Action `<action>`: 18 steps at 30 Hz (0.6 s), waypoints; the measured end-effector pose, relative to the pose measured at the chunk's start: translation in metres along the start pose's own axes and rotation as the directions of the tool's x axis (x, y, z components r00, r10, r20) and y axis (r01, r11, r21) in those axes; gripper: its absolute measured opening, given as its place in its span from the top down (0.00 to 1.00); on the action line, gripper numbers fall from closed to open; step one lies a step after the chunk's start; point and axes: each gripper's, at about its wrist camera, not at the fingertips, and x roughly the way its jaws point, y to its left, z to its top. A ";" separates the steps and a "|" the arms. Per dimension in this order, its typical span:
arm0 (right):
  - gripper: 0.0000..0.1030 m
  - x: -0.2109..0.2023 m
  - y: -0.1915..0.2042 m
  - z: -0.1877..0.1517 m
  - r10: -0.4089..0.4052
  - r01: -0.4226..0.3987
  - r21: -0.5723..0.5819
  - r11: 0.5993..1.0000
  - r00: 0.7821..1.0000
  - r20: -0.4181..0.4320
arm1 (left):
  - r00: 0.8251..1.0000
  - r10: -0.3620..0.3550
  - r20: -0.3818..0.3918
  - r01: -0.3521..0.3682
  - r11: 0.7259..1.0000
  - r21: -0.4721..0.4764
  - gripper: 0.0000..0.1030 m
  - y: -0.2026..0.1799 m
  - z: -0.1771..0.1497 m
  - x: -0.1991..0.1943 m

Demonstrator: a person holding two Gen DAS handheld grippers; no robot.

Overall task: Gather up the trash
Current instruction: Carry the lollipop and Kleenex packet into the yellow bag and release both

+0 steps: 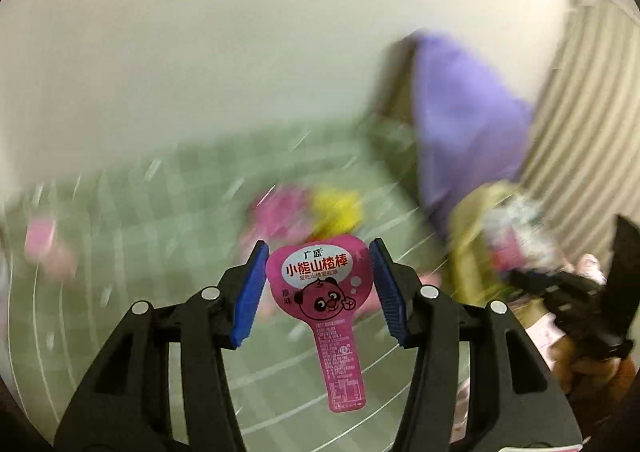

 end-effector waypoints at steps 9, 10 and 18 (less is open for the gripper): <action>0.90 -0.092 -0.075 0.032 -0.257 0.245 0.096 0.965 0.954 0.152 | 0.918 -0.392 0.052 0.384 0.915 0.126 0.52 -0.127 0.084 0.023; 0.90 -0.099 -0.084 0.031 -0.282 0.266 0.116 0.957 0.947 0.153 | 0.903 -0.428 0.035 0.421 0.898 0.127 0.52 -0.140 0.086 0.031; 0.90 -0.134 -0.145 0.003 -0.388 0.352 0.269 0.896 0.917 0.092 | 0.802 -0.585 -0.124 0.598 0.791 0.133 0.52 -0.232 0.066 0.110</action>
